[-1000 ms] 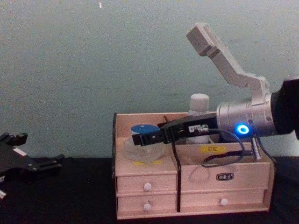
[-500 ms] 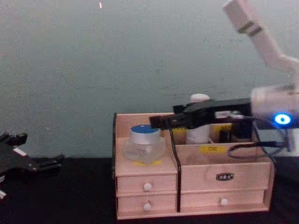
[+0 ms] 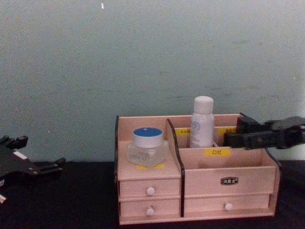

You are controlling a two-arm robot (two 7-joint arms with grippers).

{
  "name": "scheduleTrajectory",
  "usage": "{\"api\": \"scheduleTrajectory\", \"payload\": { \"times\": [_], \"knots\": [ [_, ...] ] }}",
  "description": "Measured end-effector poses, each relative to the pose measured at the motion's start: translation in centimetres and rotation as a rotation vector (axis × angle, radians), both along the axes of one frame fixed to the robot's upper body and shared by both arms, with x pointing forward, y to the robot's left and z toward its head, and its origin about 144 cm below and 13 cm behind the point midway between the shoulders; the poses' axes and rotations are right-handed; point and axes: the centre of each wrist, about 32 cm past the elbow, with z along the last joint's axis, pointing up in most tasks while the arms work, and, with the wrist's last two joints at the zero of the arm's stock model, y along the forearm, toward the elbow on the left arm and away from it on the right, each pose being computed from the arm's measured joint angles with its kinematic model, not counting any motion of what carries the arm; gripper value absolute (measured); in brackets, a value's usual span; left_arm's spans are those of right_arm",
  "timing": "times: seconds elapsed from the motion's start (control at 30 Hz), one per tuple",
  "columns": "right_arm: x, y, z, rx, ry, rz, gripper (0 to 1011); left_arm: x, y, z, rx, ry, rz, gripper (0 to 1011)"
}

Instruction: Pick up the facial cleanser and watermelon frost from the table and place them into the tiered storage box.

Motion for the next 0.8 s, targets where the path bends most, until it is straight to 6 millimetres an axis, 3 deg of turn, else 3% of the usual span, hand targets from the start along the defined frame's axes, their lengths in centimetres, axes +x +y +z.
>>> {"api": "scheduleTrajectory", "payload": {
  "times": [0.43,0.53,0.8],
  "knots": [
    [-3.6,-4.4,-1.0,-0.044,-0.069,-0.405,1002,0.0,0.0,0.0,0.0,0.0,0.0,1001],
    [-4.2,-4.5,-2.4,-0.052,-0.105,-0.559,1003,0.0,0.0,0.0,0.0,0.0,0.0,1001],
    [-4.6,-3.9,-6.2,-0.067,-0.158,-0.693,1002,0.0,0.0,0.0,0.0,0.0,0.0,1001]
  ]
}}
